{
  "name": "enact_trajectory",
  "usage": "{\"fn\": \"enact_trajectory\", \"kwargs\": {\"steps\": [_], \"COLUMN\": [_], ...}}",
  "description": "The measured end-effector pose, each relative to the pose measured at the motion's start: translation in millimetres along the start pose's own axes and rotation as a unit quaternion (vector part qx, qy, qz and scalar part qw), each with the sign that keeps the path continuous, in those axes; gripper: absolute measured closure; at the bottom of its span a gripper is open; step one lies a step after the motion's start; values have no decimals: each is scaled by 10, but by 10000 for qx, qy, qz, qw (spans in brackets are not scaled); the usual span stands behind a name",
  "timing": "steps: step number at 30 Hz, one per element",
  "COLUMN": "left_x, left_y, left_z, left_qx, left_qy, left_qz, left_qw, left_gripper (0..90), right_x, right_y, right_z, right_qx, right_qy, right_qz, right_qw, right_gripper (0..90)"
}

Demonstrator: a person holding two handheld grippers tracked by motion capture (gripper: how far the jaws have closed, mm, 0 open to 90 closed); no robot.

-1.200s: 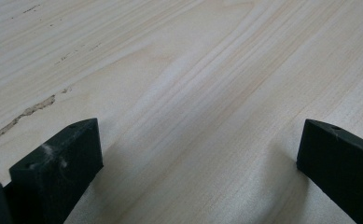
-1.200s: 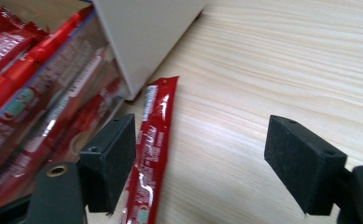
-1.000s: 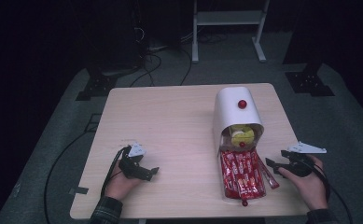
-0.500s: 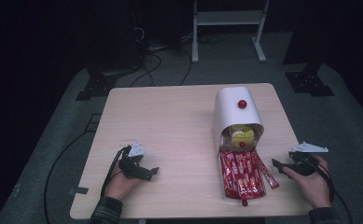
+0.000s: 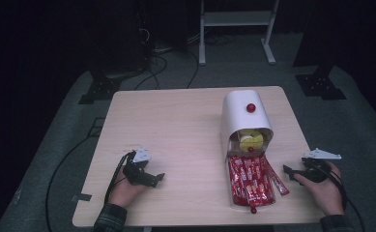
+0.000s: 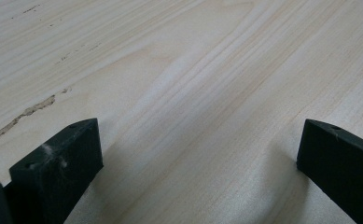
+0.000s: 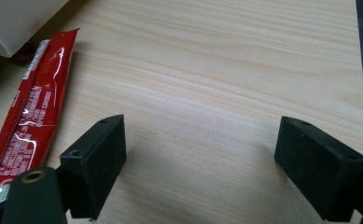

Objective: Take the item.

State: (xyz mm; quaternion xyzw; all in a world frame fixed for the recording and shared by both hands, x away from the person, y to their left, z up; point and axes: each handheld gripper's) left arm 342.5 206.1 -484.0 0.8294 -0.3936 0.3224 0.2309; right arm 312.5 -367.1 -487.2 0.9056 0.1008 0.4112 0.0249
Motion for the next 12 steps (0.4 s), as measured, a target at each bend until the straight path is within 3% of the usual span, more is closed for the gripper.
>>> {"fn": "enact_trajectory", "kwargs": {"steps": [12], "left_x": [-1], "left_y": [1], "left_z": [0], "left_qx": [2], "left_qy": [-1], "left_qz": [-5], "left_qw": [10000], "left_gripper": [0], "right_x": [1], "right_y": [-1], "right_z": [1], "right_qx": [-5], "right_qy": [-20], "right_qz": [15], "right_qw": [10000], "right_gripper": [145]}}
Point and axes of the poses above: each handheld gripper's, and its own axes: z roughly forward along the jaws, x roughly out of its top, y roughly to its right, and after that the axes turned 12 degrees about -x, right-handed
